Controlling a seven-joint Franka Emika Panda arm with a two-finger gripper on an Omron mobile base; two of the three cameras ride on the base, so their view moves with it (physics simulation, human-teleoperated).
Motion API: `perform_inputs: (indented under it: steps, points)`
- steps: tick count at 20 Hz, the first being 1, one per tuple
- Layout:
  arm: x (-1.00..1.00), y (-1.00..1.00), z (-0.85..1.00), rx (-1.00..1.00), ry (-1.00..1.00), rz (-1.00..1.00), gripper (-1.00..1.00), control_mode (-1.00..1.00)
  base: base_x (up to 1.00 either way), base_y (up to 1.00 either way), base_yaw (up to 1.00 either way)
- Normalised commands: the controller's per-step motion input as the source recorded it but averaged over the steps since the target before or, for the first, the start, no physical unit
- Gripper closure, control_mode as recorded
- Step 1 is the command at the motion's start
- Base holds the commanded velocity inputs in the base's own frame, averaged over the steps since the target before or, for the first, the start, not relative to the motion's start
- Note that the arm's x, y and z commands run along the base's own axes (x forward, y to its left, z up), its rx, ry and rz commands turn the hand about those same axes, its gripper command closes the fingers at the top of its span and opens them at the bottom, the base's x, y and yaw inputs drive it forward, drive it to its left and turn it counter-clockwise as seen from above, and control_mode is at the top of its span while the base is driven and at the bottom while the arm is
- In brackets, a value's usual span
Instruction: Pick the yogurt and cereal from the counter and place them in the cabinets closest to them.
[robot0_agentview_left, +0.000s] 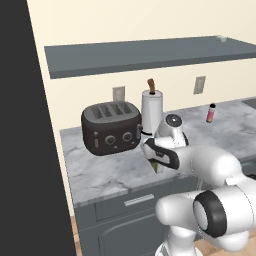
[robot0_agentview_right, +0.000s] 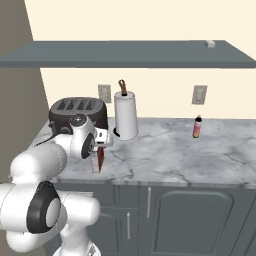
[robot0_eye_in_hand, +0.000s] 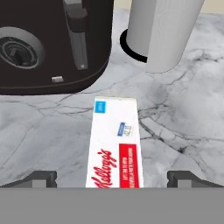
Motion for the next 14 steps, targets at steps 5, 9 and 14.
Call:
perform_inputs:
  steps: [5, 9, 14]
  points:
    - [0.08, 0.0, -0.12, 0.0, 0.04, 0.0, -1.0, -1.0, 0.0, 0.0, 0.0]
    - [0.0, 0.0, -0.19, 0.0, 0.05, 0.0, -1.0, -1.0, 0.0, 0.0, 0.0]
    - [0.0, 0.0, -0.15, 0.0, 0.03, 0.0, -1.0, -1.0, 0.0, 0.0, 0.0]
